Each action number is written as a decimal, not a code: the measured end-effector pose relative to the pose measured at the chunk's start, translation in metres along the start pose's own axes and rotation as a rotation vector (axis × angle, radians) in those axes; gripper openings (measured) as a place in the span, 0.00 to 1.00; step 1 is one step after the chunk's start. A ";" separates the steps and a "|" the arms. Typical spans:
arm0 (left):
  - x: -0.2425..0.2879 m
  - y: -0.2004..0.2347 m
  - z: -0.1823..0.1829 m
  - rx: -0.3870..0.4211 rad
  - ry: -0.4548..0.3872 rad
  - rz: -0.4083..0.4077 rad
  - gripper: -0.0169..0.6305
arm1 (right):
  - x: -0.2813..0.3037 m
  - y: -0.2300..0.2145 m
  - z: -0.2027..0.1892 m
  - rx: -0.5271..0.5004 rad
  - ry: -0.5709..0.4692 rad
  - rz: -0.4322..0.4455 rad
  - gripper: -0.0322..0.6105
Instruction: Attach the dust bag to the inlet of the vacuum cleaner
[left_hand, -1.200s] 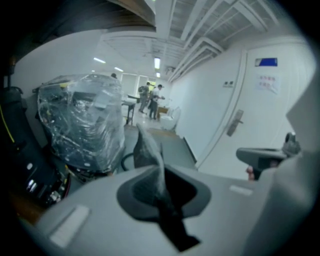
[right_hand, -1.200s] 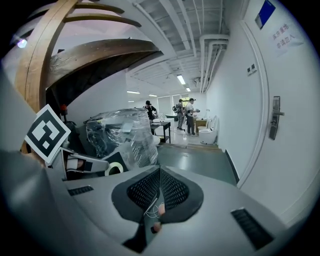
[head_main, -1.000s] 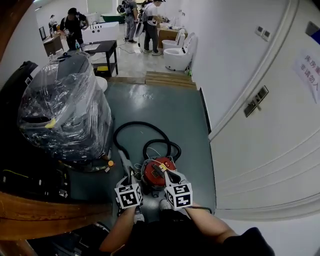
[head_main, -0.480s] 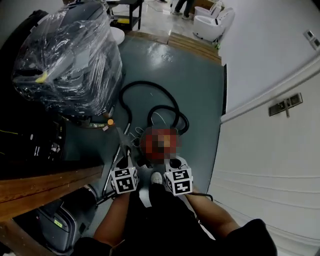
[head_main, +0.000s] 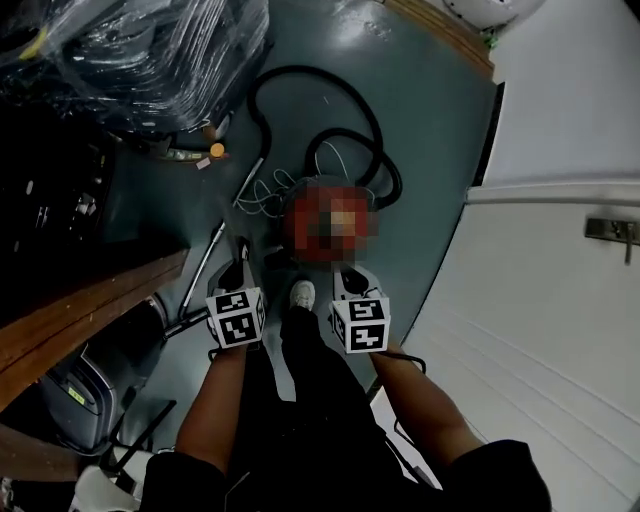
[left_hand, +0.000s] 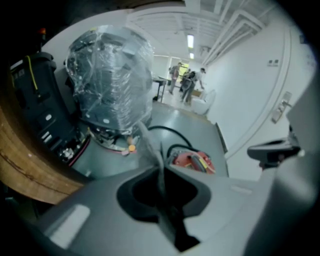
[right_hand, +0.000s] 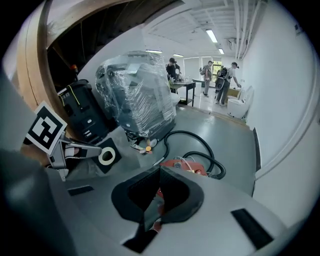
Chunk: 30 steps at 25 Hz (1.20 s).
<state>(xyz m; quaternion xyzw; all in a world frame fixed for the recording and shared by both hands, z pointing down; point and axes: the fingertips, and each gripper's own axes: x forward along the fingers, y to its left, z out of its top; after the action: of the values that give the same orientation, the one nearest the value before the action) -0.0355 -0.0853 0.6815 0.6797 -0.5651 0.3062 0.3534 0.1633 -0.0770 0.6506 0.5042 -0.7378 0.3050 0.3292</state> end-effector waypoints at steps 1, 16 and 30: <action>0.009 0.004 -0.006 -0.007 0.004 0.008 0.07 | 0.011 -0.001 -0.004 -0.005 0.006 0.004 0.05; 0.116 0.012 -0.121 -0.159 0.110 0.018 0.06 | 0.159 -0.050 -0.064 -0.089 0.172 -0.014 0.25; 0.163 0.014 -0.162 -0.225 0.144 0.015 0.06 | 0.201 -0.068 -0.092 -0.097 0.232 -0.102 0.25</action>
<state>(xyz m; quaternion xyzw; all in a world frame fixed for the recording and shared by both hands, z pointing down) -0.0234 -0.0431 0.9074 0.6078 -0.5741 0.2913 0.4649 0.1888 -0.1355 0.8730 0.4858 -0.6821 0.3081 0.4514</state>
